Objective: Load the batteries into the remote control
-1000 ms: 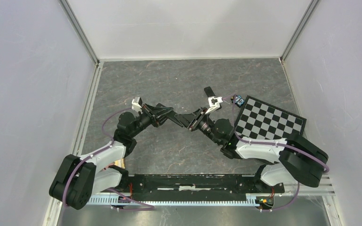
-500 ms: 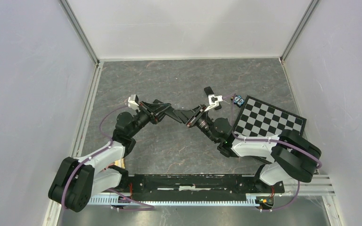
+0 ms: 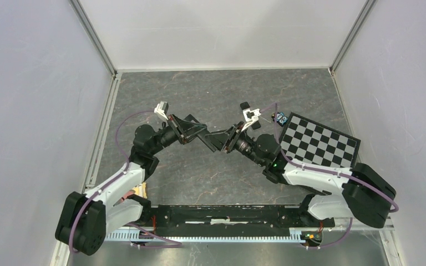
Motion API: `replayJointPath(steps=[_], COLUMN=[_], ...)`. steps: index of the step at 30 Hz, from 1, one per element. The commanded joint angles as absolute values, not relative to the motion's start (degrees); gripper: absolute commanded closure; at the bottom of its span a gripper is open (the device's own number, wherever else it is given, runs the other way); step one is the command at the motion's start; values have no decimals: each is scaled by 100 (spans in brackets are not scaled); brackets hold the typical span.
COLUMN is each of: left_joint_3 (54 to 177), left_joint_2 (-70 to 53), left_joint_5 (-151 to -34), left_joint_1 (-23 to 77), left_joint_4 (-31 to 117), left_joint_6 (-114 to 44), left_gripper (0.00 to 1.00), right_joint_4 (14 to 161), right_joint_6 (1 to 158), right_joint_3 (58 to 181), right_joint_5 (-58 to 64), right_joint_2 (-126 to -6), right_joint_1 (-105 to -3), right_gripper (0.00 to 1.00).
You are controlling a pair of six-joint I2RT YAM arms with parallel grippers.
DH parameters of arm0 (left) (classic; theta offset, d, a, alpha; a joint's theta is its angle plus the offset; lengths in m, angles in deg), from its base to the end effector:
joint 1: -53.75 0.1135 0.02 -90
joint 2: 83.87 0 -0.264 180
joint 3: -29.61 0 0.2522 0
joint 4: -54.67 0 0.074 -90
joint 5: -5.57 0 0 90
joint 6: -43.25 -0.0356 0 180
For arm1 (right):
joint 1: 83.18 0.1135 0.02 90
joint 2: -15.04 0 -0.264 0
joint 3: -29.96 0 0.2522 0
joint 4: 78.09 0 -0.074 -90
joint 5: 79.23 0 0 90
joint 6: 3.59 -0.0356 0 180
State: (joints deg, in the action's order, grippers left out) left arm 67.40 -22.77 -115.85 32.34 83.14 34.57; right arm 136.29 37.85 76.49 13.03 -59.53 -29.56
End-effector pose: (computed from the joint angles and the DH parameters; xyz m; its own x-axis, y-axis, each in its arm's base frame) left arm 0.2055 -0.1005 0.2542 -0.7731 -0.6030 -0.1967 0.2027 0.0588 -0.9775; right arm 0.1680 0.2256 0.2615 -0.5423 0.5268 -0.6545 -0.5661 0.3465 0.7479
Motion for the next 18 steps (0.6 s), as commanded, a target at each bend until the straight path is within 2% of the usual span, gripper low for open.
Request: replayJointPath(steps=[1, 4, 9, 14, 18], left_joint_3=[7254, 7286, 7461, 7632, 7707], left_joint_2=[-2676, -2800, -3038, -3426, -3570], left_joint_5=[-12549, -12811, -13361, -13628, -13943], left_joint_1=[3106, 3104, 3100, 3099, 3107], left_joint_4=[7829, 7762, 7760, 7511, 7584], left_joint_6=[2146, 1682, 1331, 828, 696], left_gripper=[98, 98, 98, 98, 98], right_joint_4=[12483, 12425, 12243, 11432, 11651], right_joint_6=[4607, 4893, 5392, 5902, 5771], right_joint_3=[7560, 7483, 7725, 8181, 8384], right_joint_5=[440, -49, -1667, -2082, -2212], right_joint_2=[-5482, -5096, -4926, -5144, -5446], right_joint_1=[-3041, -3145, -3424, -3467, -3466], right_gripper=[39, 27, 26, 31, 39])
